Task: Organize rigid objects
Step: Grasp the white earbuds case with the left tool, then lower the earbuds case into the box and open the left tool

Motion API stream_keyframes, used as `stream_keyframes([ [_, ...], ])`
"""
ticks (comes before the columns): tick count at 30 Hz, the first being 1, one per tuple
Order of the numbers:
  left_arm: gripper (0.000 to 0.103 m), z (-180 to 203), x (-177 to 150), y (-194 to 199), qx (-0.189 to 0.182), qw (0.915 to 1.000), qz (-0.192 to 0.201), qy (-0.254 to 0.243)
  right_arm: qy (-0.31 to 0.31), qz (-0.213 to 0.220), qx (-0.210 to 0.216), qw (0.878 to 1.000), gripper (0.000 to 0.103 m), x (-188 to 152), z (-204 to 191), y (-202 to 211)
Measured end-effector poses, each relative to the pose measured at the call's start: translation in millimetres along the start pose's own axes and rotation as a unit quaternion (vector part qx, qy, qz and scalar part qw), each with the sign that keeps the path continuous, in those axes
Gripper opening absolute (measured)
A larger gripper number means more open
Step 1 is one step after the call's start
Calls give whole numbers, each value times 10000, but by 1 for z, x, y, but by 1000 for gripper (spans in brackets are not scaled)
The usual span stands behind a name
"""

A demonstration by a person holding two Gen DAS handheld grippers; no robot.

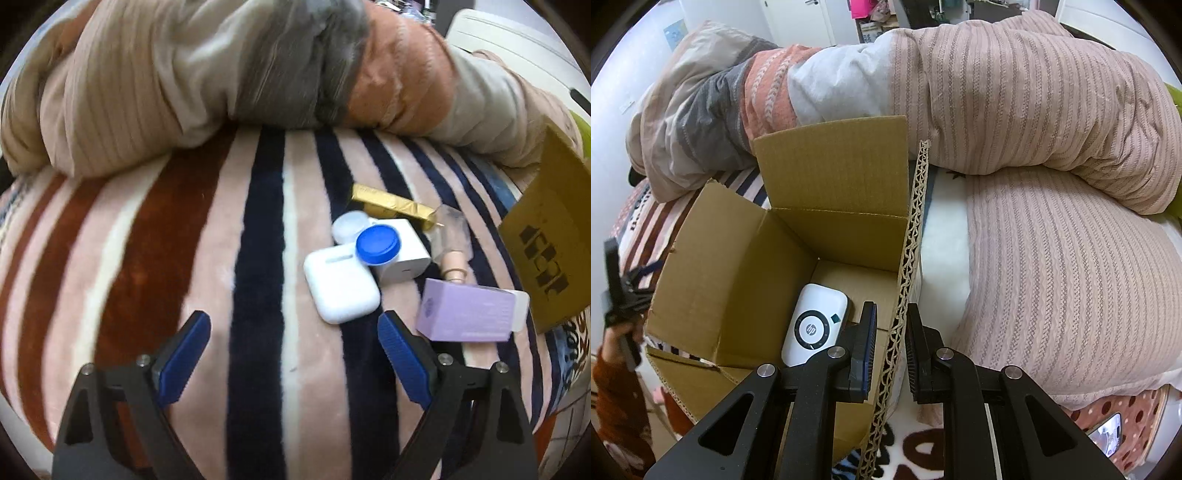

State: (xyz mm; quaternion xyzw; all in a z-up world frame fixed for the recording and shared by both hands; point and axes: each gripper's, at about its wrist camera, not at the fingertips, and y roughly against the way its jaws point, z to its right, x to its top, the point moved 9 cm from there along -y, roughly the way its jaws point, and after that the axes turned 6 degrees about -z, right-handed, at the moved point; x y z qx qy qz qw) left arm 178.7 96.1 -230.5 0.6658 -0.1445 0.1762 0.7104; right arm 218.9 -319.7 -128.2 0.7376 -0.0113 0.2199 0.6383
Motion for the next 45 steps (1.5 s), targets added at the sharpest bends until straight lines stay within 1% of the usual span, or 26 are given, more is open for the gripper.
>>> stream_keyframes([
  [2, 91, 6, 3, -10, -156, 9998, -13, 131, -24, -2, 25, 10000, 11, 0, 1, 0],
  [3, 91, 9, 4, -14, -160, 9998, -23, 134, -34, 1, 43, 10000, 11, 1, 1, -1],
  [6, 90, 16, 13, -31, 214, 9997, -34, 106, -52, 6, 72, 10000, 11, 1, 3, -1],
  [9, 90, 18, 17, -38, 376, 9992, 52, 151, -34, 1, 71, 10000, 11, 1, 4, -1],
  [11, 87, 17, 19, -39, 472, 9986, 132, 205, -35, -2, 74, 10000, 11, 1, 4, -1],
  [12, 77, 16, 20, -38, 516, 9983, 185, 210, -33, -3, 74, 10000, 11, 1, 5, -1],
  [13, 61, 16, 20, -37, 505, 9983, 217, 193, -34, -1, 75, 10000, 11, 1, 5, -1],
  [15, 40, 17, 20, -33, 445, 9986, 268, 120, -33, -1, 73, 10000, 11, 1, 5, -1],
  [18, 40, 13, 18, -26, 373, 9989, 249, 104, -37, -3, 74, 10000, 11, 1, 5, -1],
  [20, 40, 6, 15, -19, 421, 9986, 277, 126, -34, -3, 73, 10000, 11, 1, 5, -1],
  [24, 40, -6, 18, 5, 603, 9968, 514, 41, -31, -5, 70, 10000, 11, 1, 5, -1],
  [26, 40, -6, 20, 20, 681, 9956, 647, -46, -18, -8, 56, 10000, 11, 1, 5, -1],
  [29, 40, 3, 32, 52, 826, 9919, 938, -228, -10, -11, 44, 10000, 11, 2, 4, -2],
  [30, 40, 14, 39, 67, 795, 9903, 1079, -359, -10, -11, 44, 10000, 11, 2, 4, -2],
  [32, 40, 36, 48, 86, 534, 9894, 1240, -529, -12, -12, 46, 10000, 11, 3, 3, -2],
  [34, 40, 77, 60, 110, 30, 9871, 1391, -788, -7, -10, 52, 10000, 11, 2, 3, -2],
  [35, 40, 93, 66, 116, -187, 9858, 1406, -894, -2, -10, 50, 10000, 11, 2, 3, -2],
  [36, 40, 119, 72, 123, -515, 9836, 1378, -1041, -2, -9, 47, 10000, 11, 2, 3, -2],
  [38, 40, 163, 82, 129, -897, 9788, 1245, -1355, -14, 2, 56, 10000, 11, 2, 2, -1],
  [39, 40, 185, 85, 130, -1006, 9761, 1173, -1530, -18, 5, 60, 10000, 11, 2, 2, -1],
  [40, 40, 217, 89, 130, -1166, 9714, 1057, -1780, -13, 8, 61, 10000, 11, 2, 2, -1],
  [41, 40, 234, 90, 130, -1274, 9688, 965, -1894, -11, 10, 65, 10000, 11, 2, 3, -1],
  [43, 40, 281, 92, 123, -1578, 9612, 579, -2186, -4, 13, 76, 10000, 11, 2, 3, 0],
  [44, 40, 300, 93, 116, -1590, 9597, 349, -2290, 2, 13, 84, 10000, 11, 2, 3, 0],
  [45, 40, 311, 96, 108, -1553, 9602, 155, -2316, -2, 13, 96, 10000, 11, 1, 4, 0],
])
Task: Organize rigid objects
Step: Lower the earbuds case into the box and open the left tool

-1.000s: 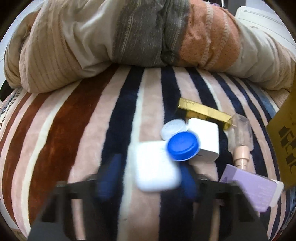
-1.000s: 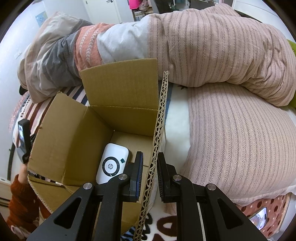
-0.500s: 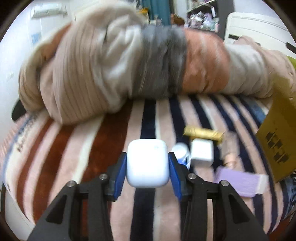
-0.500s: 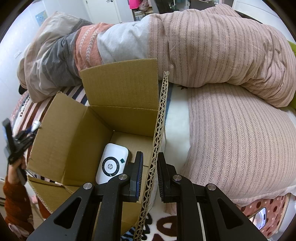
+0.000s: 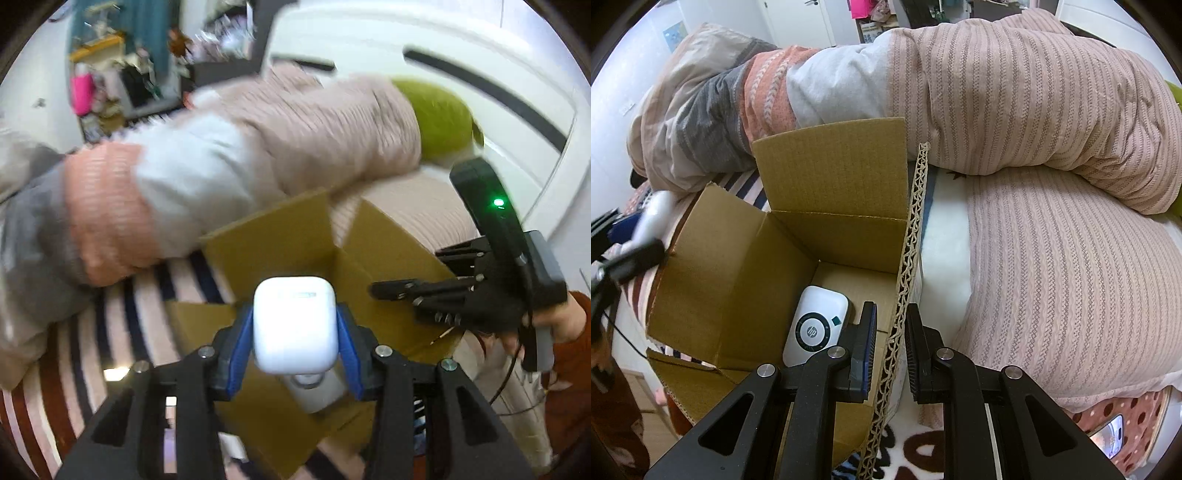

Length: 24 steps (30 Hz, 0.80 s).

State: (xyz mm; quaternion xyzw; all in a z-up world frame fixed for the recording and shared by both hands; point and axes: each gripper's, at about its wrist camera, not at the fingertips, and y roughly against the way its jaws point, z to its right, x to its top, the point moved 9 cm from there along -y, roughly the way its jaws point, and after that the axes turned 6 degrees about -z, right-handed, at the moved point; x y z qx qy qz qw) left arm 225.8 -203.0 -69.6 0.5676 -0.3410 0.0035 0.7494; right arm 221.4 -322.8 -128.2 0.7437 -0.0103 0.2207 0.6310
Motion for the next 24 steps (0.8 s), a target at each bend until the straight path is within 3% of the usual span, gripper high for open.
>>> stream_keyframes([
  [6, 40, 11, 3, -51, -78, 9956, -920, 144, 30, 5, 6, 10000, 11, -1, 0, 1],
  [9, 40, 11, -5, -55, -23, 9950, -994, 119, 45, 4, -8, 10000, 12, -1, -1, 1],
  [17, 48, -4, -8, -25, 215, 9982, -552, 85, 55, -12, -26, 10000, 13, -1, -4, -1],
  [22, 78, -47, -25, 29, 537, 9980, 195, 251, 92, -28, -93, 9999, 13, 0, -4, -2],
  [24, 82, -72, -45, 48, 804, 9950, 425, 425, 95, -35, -95, 9999, 13, 0, -5, -2],
])
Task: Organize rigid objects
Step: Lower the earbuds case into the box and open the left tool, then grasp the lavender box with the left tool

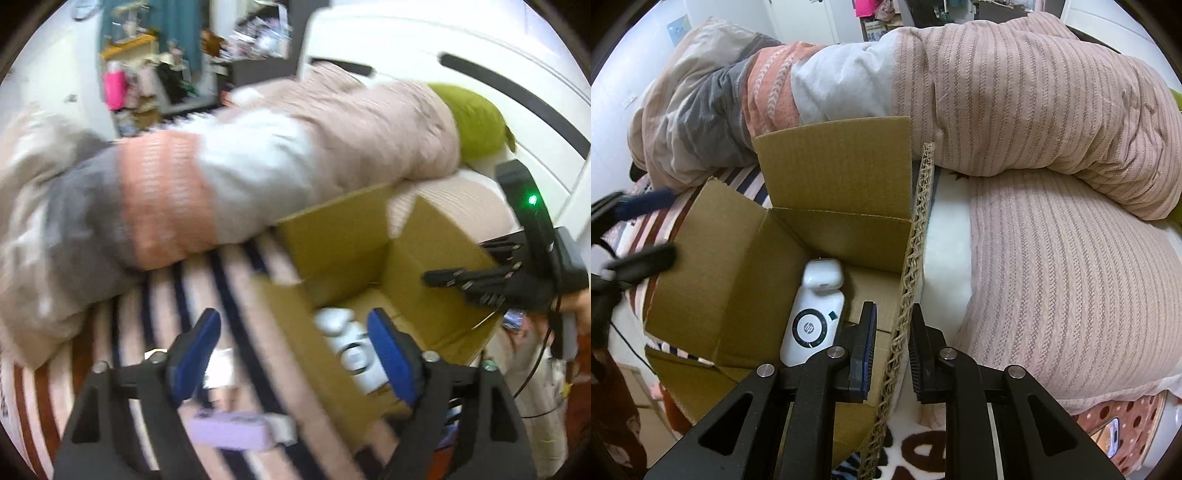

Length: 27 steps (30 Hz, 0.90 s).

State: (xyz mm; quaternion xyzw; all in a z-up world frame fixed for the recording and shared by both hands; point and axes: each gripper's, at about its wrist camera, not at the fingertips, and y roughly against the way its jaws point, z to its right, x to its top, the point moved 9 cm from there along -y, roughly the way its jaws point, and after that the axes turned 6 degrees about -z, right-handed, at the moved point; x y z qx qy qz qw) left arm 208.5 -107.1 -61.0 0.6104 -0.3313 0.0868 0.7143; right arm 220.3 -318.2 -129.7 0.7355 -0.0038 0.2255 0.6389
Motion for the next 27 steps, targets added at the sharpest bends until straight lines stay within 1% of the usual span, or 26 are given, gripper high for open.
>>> stream_keyframes([
  [2, 83, -31, -22, 7, 190, 9995, 95, 247, -22, 4, 26, 10000, 13, 0, 0, 0],
  [3, 83, -41, -32, 7, 223, 9991, 80, 342, -32, 8, 35, 10000, 13, 0, 1, 0],
  [4, 83, -57, -51, 4, 254, 9982, 15, 542, -40, 9, 39, 10000, 13, 0, 1, 0],
  [5, 83, -66, -61, 2, 260, 9975, -37, 663, -45, 12, 43, 10000, 13, 0, 1, 0],
  [6, 83, -77, -80, -5, 246, 9956, -160, 892, -47, 13, 39, 10000, 13, 0, 1, 0],
  [8, 83, -87, -103, -17, 127, 9928, -314, 1149, -37, 8, 16, 10000, 13, 0, 1, 0],
  [9, 83, -90, -115, -25, 4, 9905, -406, 1313, -35, 5, 6, 10000, 13, 1, 0, 0],
  [11, 83, -91, -134, -42, -401, 9832, -537, 1698, -27, 1, -16, 10000, 13, 1, 0, 0],
  [12, 83, -87, -137, -47, -571, 9806, -540, 1797, -27, 0, -19, 10000, 13, 1, 0, 0],
  [13, 83, -84, -141, -56, -842, 9750, -553, 1978, -29, 1, -20, 10000, 13, 1, 0, 0],
  [14, 83, -81, -143, -63, -986, 9706, -580, 2120, -28, 2, -19, 10000, 13, 1, 0, 0],
  [15, 83, -78, -145, -72, -1146, 9641, -626, 2313, -31, 3, -15, 10000, 13, 1, 0, 0],
  [16, 83, -74, -144, -78, -1206, 9609, -651, 2407, -38, 6, -3, 10000, 13, 1, 0, 0],
  [17, 83, -71, -143, -84, -1216, 9586, -671, 2485, -41, 8, 6, 10000, 13, 1, 0, 0],
  [20, 83, -68, -140, -97, -877, 9589, -685, 2611, -41, 9, 22, 10000, 13, 1, 1, 0],
  [22, 82, -69, -139, -105, -710, 9576, -692, 2707, -44, 9, 22, 10000, 13, 1, 1, 0],
  [23, 79, -70, -139, -110, -610, 9571, -722, 2739, -50, 10, 24, 10000, 13, 1, 1, 0],
  [24, 67, -71, -140, -112, -551, 9576, -747, 2727, -52, 11, 26, 10000, 13, 1, 1, 0],
  [25, 54, -68, -141, -115, -439, 9599, -808, 2648, -49, 11, 26, 10000, 13, 1, 1, 0],
  [26, 51, -66, -141, -115, -432, 9620, -824, 2568, -46, 11, 28, 10000, 13, 1, 1, 0],
  [27, 44, -64, -141, -115, -442, 9634, -819, 2513, -47, 10, 24, 10000, 13, 1, 1, 0],
])
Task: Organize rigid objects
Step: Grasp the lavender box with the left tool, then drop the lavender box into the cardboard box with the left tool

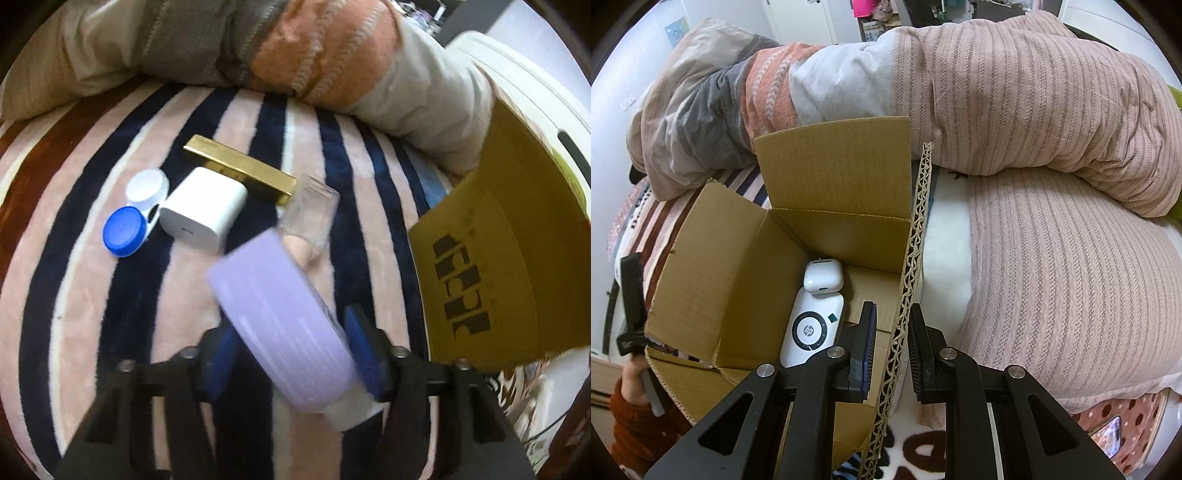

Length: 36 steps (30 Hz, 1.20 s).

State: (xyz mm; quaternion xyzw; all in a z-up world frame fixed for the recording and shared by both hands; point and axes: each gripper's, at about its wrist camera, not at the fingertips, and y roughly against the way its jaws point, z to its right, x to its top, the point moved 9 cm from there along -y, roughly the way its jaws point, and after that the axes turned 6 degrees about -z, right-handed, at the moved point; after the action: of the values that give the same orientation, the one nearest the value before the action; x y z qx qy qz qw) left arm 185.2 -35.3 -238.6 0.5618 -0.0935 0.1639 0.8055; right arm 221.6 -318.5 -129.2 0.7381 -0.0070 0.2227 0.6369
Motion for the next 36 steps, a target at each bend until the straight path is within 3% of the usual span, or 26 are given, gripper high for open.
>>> stream_keyframes([
  [1, 34, 2, -2, 2, 16, 10000, 17, -82, -5, 0, 2, 10000, 13, 0, 0, 0],
  [7, 34, -9, -8, 27, 715, 9942, 133, -792, -6, 1, 7, 10000, 13, 0, 0, 1],
  [13, 34, -3, 23, 80, 801, 9895, 537, -1075, -7, 3, 7, 10000, 13, 0, 0, 1],
  [18, 34, 51, 60, 123, 774, 9794, 831, -1670, 19, 6, -18, 10000, 13, 0, 0, 1],
  [21, 34, 109, 72, 127, 370, 9731, 686, -2166, 3, 9, -1, 10000, 13, 0, 1, 0],
  [23, 34, 154, 72, 116, 62, 9675, 386, -2500, 18, 16, -5, 10000, 13, 0, 1, 0],
  [25, 34, 183, 72, 99, 4, 9613, 133, -2750, 25, 17, -11, 10000, 13, 0, 1, 0],
  [30, 34, 222, 64, 52, -243, 9599, -565, -2734, 32, 11, -11, 10000, 13, 0, 0, 0],
  [32, 45, 225, 61, 44, -244, 9604, -675, -2692, 36, 2, -9, 10000, 13, -1, 0, 0],
  [34, 71, 224, 63, 49, -256, 9607, -523, -2714, 30, -8, 5, 10000, 13, -2, 0, 0],
  [36, 78, 216, 67, 63, -159, 9615, -223, -2736, 24, -17, 11, 10000, 13, -2, -1, -1],
])
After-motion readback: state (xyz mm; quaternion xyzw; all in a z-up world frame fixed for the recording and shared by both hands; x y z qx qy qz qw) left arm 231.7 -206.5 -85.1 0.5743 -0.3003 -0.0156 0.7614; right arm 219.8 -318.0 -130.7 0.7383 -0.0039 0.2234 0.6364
